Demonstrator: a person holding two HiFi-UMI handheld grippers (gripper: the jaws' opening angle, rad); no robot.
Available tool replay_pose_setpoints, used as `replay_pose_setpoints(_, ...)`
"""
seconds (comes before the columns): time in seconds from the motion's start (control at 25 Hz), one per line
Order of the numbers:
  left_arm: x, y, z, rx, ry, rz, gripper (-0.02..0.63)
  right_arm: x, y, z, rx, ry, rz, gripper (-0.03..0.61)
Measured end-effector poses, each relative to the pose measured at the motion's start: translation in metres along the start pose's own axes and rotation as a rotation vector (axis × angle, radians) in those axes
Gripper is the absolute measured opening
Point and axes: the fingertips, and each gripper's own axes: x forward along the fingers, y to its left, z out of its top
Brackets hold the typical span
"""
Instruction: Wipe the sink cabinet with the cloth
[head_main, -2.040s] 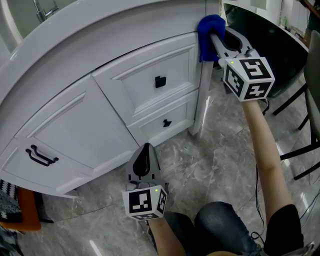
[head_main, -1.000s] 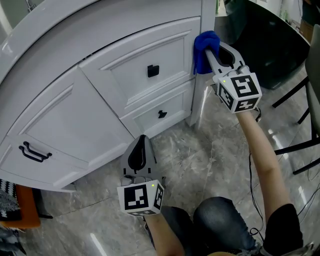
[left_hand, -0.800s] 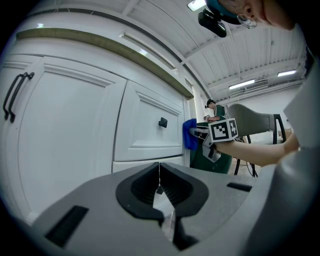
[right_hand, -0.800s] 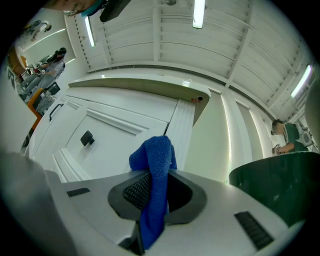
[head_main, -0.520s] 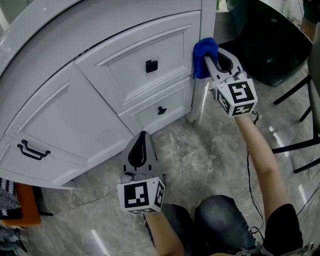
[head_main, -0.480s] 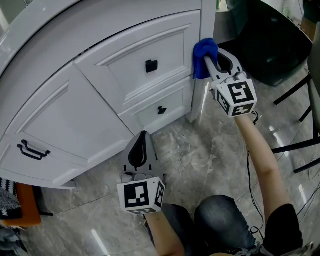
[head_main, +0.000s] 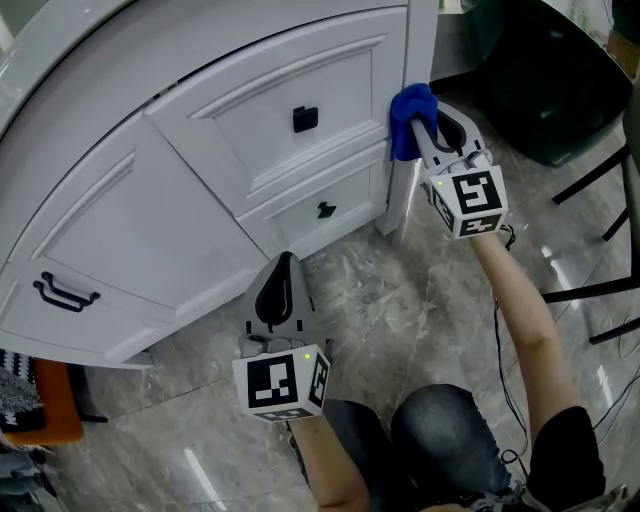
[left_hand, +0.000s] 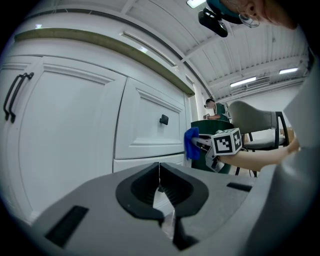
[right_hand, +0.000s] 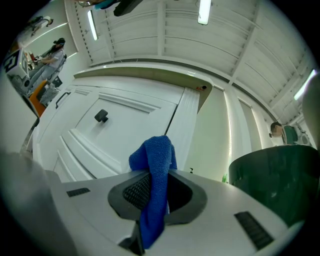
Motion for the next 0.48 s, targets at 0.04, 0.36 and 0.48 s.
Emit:
replay_pose_setpoints(0.04, 0.000, 0.000, -0.001, 0.001, 0.003, 0.001, 0.006, -0.001, 0.001, -0.003, 0.001, -0.002, -0.004, 0.060)
replay_pose_setpoints(0.36, 0.002, 0.000, -0.003, 0.003, 0.008, -0.004, 0.006, -0.008, 0.016, -0.036, -0.010, 0.003, -0.012, 0.060)
replay_pose_setpoints(0.48, 0.003, 0.000, -0.004, 0.003, 0.011, -0.006, 0.006, -0.012, 0.022, -0.050, -0.025, 0.024, -0.002, 0.060)
